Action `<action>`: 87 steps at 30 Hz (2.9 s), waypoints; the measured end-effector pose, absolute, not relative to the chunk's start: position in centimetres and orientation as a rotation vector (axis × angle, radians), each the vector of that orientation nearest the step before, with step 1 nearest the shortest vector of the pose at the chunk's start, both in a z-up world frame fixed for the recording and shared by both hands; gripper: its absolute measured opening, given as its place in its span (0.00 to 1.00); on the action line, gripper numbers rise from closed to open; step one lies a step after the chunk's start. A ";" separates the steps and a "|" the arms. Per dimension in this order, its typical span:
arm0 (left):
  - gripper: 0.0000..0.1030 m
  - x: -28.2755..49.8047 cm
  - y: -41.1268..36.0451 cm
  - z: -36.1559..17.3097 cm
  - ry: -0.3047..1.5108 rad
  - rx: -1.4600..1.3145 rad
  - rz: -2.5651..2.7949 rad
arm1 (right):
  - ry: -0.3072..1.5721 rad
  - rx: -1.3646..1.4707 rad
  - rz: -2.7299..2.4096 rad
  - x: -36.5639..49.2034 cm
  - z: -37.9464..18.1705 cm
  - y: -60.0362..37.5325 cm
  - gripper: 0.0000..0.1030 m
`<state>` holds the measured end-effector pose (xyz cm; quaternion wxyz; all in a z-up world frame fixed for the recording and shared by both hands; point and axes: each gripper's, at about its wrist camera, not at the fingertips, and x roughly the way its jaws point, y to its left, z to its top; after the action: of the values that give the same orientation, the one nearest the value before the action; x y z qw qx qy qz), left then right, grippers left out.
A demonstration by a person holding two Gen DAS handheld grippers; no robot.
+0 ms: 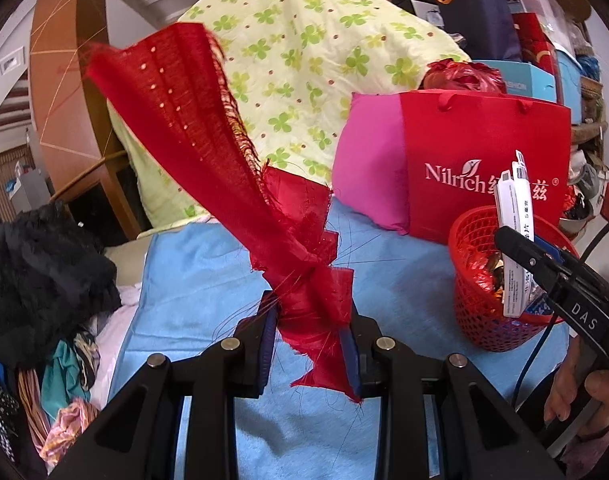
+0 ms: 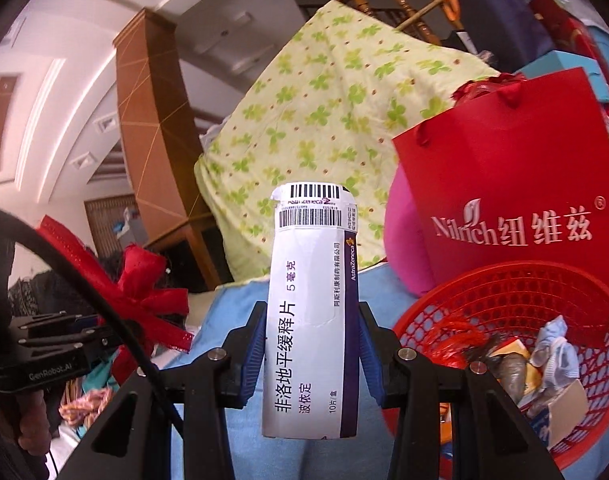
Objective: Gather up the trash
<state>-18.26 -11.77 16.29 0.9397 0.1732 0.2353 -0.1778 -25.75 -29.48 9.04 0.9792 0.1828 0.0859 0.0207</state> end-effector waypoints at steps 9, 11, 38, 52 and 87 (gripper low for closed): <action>0.31 -19.2 -14.1 16.6 0.460 0.395 -0.403 | 0.137 0.428 0.010 -27.0 9.3 -31.8 0.44; 0.31 -19.4 -14.7 16.7 0.456 0.403 -0.413 | 0.129 0.436 0.003 -27.3 9.4 -32.1 0.44; 0.31 -21.1 -20.5 16.6 0.424 0.481 -0.503 | 0.103 0.531 -0.087 -30.5 8.9 -35.7 0.44; 0.31 -21.1 -22.5 16.0 0.433 0.506 -0.533 | 0.095 0.561 -0.118 -31.4 8.6 -36.8 0.44; 0.31 -20.2 -26.4 12.9 0.501 0.549 -0.620 | 0.102 0.754 -0.171 -32.5 6.9 -40.0 0.45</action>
<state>-20.23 -26.36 12.94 0.8852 0.2641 0.2407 -0.2980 -32.55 -39.97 6.93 0.9250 0.3673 0.0495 -0.0834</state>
